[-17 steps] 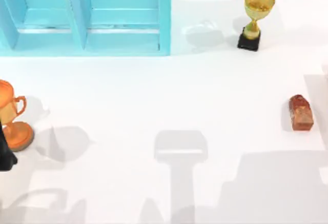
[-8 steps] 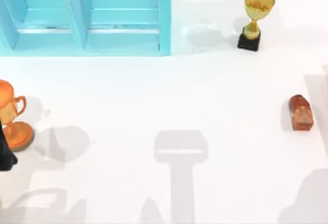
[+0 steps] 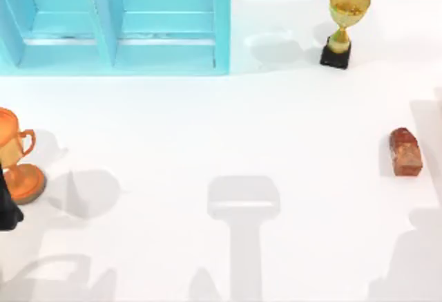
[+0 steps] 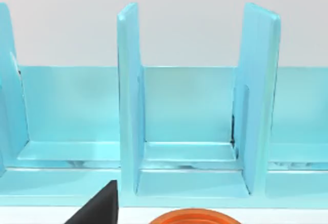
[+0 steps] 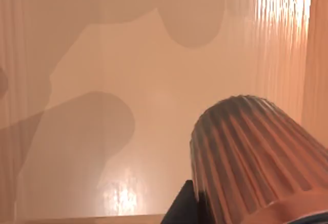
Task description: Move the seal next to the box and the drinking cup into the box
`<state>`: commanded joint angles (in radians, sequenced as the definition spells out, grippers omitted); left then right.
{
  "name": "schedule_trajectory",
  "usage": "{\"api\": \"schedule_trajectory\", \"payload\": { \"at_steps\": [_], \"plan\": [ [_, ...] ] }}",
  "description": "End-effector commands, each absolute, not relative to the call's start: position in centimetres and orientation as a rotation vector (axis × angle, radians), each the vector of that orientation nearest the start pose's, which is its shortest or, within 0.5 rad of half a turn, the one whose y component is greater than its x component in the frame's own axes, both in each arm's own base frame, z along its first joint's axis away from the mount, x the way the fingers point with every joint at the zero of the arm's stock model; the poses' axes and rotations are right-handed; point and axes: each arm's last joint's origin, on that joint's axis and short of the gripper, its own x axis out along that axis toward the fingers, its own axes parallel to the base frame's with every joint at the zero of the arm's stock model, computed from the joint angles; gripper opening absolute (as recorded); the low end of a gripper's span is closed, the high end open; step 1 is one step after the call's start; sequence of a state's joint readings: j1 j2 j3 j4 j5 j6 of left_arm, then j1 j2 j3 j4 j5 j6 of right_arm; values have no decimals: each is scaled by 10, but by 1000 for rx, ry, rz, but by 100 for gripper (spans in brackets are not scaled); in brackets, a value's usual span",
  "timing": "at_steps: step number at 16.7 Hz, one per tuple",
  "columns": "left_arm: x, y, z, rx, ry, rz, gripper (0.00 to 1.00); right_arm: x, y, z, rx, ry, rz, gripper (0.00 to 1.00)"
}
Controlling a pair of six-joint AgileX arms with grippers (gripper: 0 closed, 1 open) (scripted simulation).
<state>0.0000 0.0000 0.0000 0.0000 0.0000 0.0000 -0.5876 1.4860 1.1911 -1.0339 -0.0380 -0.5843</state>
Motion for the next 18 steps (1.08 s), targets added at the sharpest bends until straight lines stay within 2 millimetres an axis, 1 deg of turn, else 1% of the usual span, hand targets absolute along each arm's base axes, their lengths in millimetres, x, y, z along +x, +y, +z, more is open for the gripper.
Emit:
{"api": "schedule_trajectory", "payload": {
  "at_steps": [2, 4, 7, 9, 11, 14, 18],
  "plan": [
    [106, -1, 160, 0, 0, 0, 100, 241, -156, 249, -101, 1284, -82, 0],
    [106, -1, 160, 0, 0, 0, 100, 242, -155, 234, -99, 1294, -78, 0],
    [106, -1, 160, 0, 0, 0, 100, 230, -147, 199, -63, 1422, -62, 0],
    [106, -1, 160, 0, 0, 0, 100, 219, -141, 182, -39, 1515, -52, 0],
    [106, -1, 160, 0, 0, 0, 100, 215, -139, 176, -31, 1550, -48, 0],
    [106, -1, 160, 0, 0, 0, 100, 215, -139, 176, -31, 1550, -48, 0],
    [106, -1, 160, 0, 0, 0, 100, 215, -139, 176, -31, 1550, -48, 30]
  ]
}}
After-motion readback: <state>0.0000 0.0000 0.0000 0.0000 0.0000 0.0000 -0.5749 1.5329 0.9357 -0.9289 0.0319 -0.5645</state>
